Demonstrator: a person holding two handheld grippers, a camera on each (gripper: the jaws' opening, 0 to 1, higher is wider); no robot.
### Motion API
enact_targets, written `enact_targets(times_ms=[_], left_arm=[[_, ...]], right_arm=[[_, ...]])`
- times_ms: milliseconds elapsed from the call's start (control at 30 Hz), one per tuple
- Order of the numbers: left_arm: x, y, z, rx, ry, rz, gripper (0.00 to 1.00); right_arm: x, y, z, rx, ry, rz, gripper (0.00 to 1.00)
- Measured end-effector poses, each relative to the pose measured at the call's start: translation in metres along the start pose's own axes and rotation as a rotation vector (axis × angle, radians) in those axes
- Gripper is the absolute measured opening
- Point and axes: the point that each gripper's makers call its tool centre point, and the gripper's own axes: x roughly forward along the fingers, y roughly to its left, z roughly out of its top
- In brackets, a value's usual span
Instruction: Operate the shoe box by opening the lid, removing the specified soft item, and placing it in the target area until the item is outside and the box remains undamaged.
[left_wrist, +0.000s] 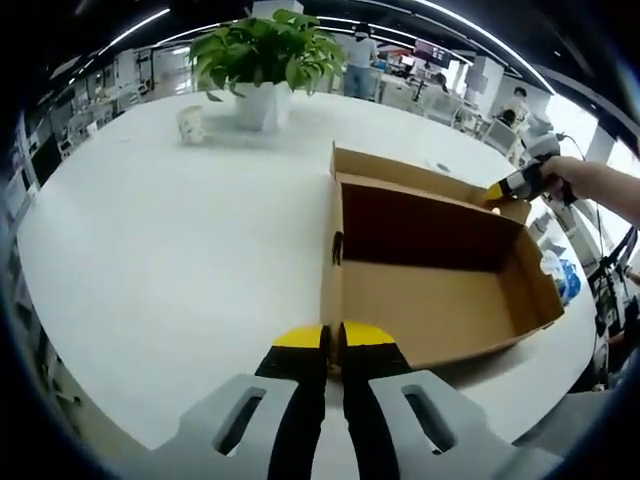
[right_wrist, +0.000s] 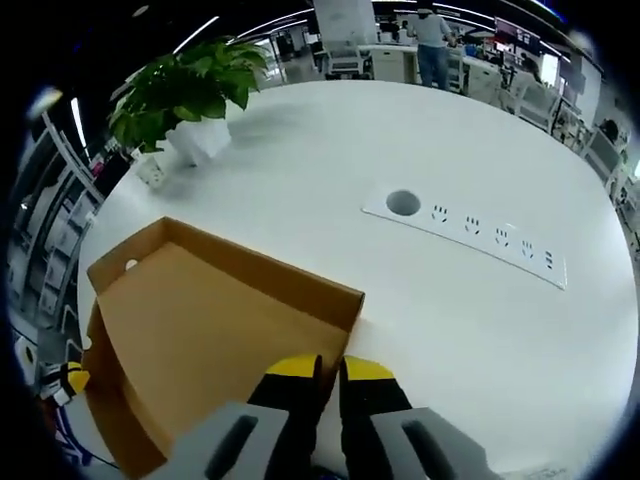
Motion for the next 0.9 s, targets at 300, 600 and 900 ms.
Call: enact_targets(times_ms=[300, 600, 900], left_arm=[[0.000, -0.001, 0.000, -0.013, 0.004, -0.004, 0.02], [-0.001, -0.002, -0.001, -0.045, -0.001, -0.009, 0.02], [-0.001, -0.003, -0.001, -0.069, -0.007, -0.015, 0.02]], right_arm=[[-0.007, 0.001, 0.008, 0.046, -0.050, -0.004, 0.00], [-0.016, 0.003, 0.013, 0.079, -0.095, 0.012, 0.00], [-0.027, 0.005, 0.022, 0.092, -0.183, 0.044, 0.00]])
